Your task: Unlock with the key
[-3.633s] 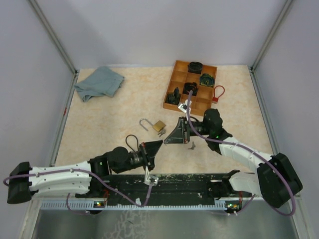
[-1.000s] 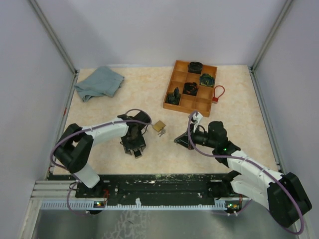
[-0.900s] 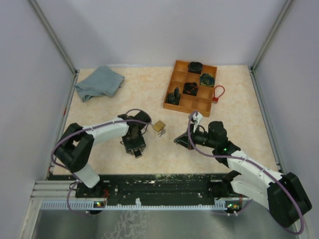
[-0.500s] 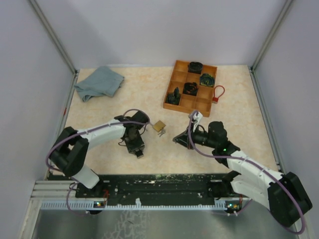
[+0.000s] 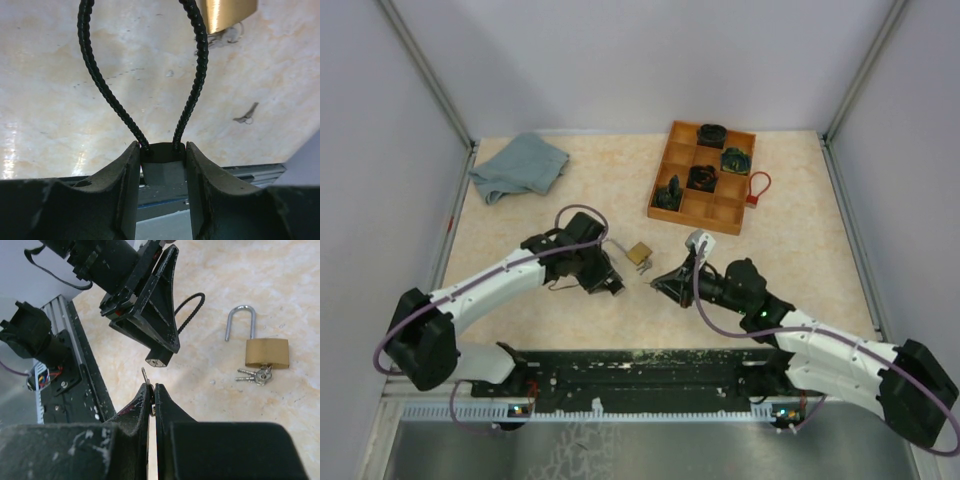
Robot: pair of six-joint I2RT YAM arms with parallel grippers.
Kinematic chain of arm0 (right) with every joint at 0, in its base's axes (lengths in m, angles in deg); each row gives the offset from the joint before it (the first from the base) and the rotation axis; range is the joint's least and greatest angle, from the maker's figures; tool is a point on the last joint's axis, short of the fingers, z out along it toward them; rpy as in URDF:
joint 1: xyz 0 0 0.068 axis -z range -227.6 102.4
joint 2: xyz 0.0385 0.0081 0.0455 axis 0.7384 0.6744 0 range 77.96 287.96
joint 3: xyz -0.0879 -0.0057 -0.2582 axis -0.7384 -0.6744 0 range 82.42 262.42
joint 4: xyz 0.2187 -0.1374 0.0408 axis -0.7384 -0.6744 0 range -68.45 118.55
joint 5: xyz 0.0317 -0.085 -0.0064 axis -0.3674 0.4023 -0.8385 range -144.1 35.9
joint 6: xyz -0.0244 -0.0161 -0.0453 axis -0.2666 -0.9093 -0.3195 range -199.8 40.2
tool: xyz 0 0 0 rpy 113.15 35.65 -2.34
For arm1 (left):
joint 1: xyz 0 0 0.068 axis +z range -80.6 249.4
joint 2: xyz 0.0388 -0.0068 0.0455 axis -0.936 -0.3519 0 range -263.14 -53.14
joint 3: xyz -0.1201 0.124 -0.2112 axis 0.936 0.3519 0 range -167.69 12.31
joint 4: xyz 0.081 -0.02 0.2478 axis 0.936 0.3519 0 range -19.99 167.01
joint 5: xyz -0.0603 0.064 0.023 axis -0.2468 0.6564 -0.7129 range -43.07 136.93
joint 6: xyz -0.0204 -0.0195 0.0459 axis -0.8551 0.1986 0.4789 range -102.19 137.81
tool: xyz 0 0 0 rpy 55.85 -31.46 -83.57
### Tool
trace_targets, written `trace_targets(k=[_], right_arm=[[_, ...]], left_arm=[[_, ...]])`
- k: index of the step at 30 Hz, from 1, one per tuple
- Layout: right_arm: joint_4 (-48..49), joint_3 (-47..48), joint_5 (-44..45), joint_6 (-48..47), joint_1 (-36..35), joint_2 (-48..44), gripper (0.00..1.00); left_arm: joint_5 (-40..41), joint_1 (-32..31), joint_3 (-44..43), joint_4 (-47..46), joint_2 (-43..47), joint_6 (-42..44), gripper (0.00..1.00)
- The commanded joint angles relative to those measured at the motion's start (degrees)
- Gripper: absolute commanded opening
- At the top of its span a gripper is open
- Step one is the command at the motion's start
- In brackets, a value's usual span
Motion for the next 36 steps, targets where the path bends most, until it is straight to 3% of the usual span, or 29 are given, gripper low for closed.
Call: trace_targets(k=[1, 18, 36], right_arm=[[7.57, -0.46, 9.51, 0.9, -3.54, -0.8, 0.0], [23.89, -1.88, 26.95, 3.85, -14.03, 11.38, 0.0], [23.26, -1.32, 31.21, 8.02, -15.51, 13.95, 0.0]], left_arm=[[-1.46, 0.37, 1.92, -6.97, 4.02, -5.43, 0.0], [-3.68, 0.36, 11.23, -21.41, 15.69, -13.77, 0.0], [-5.27, 0.33, 12.15, -24.39, 16.14, -13.82, 0.0]])
